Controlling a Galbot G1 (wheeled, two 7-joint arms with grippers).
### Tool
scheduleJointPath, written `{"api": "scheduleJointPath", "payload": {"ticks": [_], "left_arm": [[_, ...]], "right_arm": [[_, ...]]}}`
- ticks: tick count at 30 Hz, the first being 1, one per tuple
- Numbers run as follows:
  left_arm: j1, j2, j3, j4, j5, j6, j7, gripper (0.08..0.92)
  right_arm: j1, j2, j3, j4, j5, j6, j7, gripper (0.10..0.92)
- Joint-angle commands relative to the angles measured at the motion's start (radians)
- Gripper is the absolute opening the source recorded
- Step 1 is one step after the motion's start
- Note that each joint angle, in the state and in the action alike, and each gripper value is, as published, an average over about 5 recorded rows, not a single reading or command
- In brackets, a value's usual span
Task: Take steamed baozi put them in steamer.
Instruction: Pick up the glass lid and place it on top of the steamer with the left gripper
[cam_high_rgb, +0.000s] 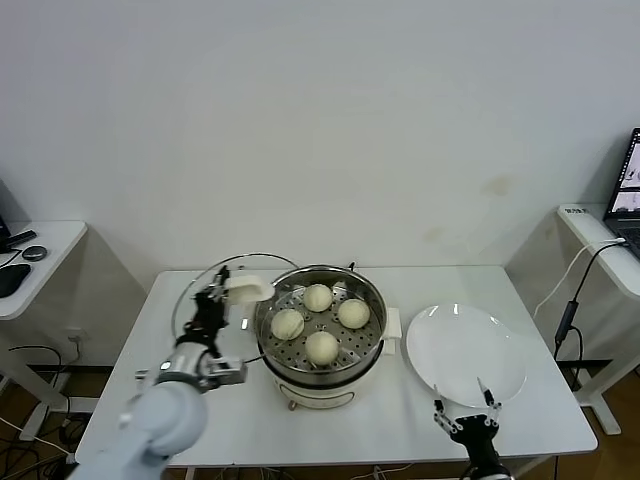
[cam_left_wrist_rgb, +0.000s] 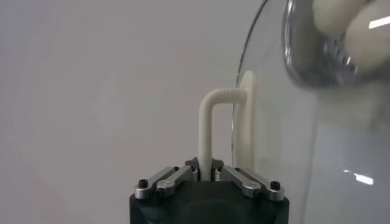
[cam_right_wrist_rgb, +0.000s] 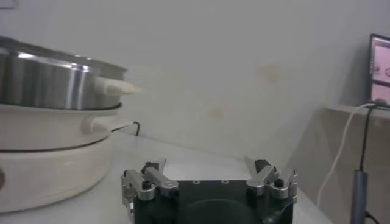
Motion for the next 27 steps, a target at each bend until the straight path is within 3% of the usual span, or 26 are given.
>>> {"api": "scheduleJointPath", "payload": {"ticks": [1,14,27], "left_arm": [[-0.207,-0.229,0.303,0.105,0.309,0.123,0.149,0.174],[-0.194,-0.346,0.321,0.191,0.4,0.108,0.151,0.174],[-0.171,-0.373,0.299,0.236,0.45,0.086,0.128,0.174]], "right_arm": [[0.02,0.006,-0.035,-0.038,-0.059,0.007,0.012,0.823],[0.02,-0.001,-0.04,-0.044,-0.05,0.011,0.015,0.823],[0.02,-0.012,-0.045,-0.05,-0.041,0.014,0.014,0.823]]}}
